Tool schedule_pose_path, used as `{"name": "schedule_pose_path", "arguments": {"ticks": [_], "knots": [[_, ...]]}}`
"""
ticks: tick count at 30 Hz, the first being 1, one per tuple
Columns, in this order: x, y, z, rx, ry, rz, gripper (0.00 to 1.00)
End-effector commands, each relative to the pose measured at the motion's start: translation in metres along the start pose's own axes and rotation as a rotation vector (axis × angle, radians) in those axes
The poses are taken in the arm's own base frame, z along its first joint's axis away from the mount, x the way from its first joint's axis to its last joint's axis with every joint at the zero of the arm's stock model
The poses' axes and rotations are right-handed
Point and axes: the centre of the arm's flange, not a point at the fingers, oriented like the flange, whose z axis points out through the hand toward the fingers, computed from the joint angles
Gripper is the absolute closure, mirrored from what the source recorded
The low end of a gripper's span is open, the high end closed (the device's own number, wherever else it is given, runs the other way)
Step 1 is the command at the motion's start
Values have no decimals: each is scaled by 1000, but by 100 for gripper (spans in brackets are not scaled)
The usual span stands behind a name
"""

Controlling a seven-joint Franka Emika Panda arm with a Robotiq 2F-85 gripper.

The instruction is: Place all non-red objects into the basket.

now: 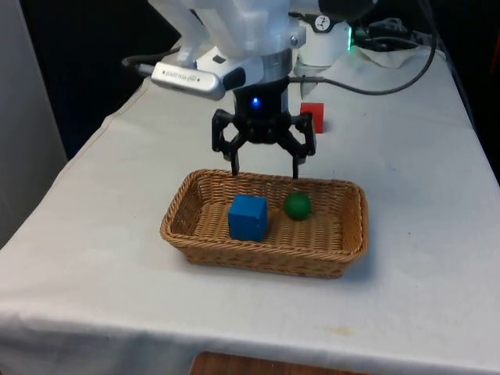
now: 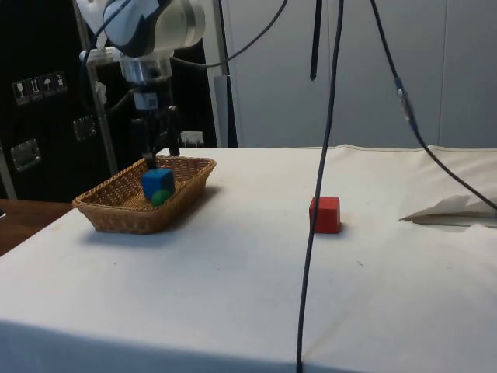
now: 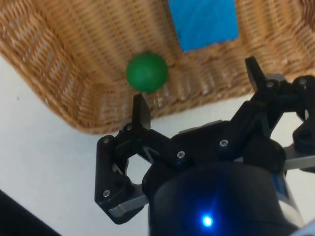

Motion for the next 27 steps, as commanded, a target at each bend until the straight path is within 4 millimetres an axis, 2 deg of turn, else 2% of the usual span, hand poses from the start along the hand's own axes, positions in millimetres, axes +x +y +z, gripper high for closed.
{"name": "schedule_pose_path", "arguments": {"ticks": [1,2,3,9,10,17,18,27], "knots": [[-7,-2,-5,-3,-6,1,0],[0,0,0,0,0,0,0],[-9,-2,-8,-1,-8,1,0],[-26,-7,-25,9,-30,-3,0],[-22,-6,-22,13,-29,-8,0],[-45,-12,-43,17,-52,-11,0],[-43,-11,-41,22,-52,-14,0],[-72,-19,-69,30,-80,-24,0]]}}
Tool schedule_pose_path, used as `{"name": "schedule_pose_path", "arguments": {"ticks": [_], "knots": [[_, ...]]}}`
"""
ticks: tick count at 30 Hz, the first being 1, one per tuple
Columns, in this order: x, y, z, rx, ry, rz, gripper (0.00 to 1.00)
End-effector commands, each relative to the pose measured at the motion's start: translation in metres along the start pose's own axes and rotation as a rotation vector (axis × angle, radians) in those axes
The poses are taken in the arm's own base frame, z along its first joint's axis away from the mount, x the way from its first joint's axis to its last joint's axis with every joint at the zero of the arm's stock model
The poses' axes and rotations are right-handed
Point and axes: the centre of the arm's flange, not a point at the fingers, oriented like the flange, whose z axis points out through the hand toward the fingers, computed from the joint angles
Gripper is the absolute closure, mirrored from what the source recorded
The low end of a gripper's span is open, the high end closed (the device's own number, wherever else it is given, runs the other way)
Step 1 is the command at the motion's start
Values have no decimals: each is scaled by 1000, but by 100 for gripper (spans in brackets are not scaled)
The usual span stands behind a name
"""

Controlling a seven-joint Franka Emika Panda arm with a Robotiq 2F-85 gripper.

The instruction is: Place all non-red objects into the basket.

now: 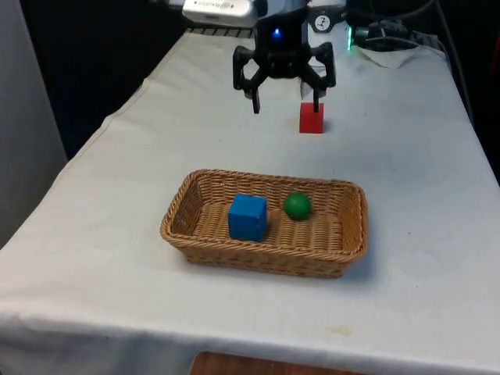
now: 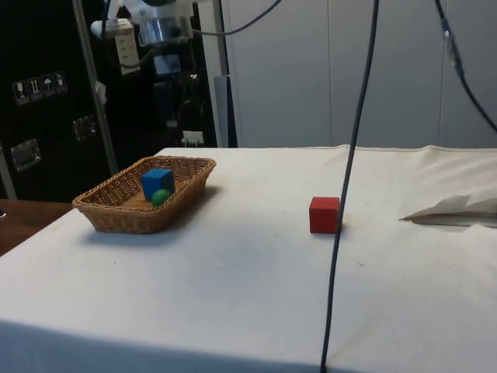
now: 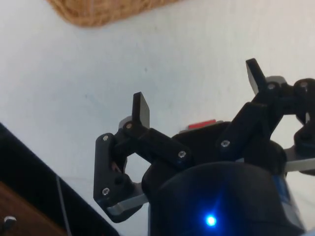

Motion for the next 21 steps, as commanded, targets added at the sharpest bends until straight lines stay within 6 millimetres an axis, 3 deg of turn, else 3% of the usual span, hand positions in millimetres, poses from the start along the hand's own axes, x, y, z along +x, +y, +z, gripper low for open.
{"name": "schedule_pose_path", "arguments": {"ticks": [1,4,21], "knots": [[-3,-1,-2,2,-3,-2,0],[-19,-6,-14,1,-14,-6,0],[-67,-16,-50,20,-44,-24,0]]}}
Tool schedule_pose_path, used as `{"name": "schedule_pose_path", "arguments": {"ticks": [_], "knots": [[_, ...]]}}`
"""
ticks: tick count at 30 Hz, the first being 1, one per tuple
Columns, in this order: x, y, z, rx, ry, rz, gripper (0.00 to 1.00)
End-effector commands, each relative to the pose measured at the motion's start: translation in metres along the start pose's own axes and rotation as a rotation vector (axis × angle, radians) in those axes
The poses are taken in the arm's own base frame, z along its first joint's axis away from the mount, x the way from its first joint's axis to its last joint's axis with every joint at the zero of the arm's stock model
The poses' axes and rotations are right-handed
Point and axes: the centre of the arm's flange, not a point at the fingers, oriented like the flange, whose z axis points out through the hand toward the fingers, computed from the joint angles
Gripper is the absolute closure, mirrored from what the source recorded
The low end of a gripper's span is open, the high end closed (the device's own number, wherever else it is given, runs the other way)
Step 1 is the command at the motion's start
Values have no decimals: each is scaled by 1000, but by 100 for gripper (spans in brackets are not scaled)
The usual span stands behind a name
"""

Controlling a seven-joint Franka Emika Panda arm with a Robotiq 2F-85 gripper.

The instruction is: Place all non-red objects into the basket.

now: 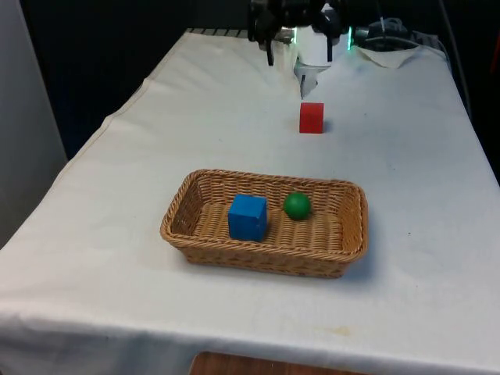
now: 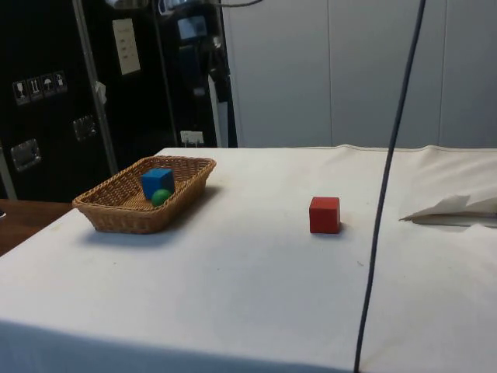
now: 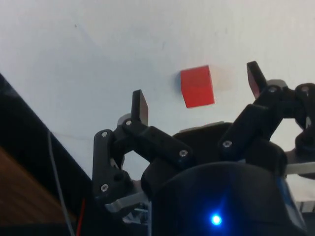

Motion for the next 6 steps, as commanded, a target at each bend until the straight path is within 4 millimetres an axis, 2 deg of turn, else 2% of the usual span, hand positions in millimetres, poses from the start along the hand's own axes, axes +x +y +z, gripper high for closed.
{"name": "schedule_pose_path", "arguments": {"ticks": [1,6], "knots": [[-3,-2,-2,-7,1,2,0],[-6,-3,-5,2,5,-4,0]]}}
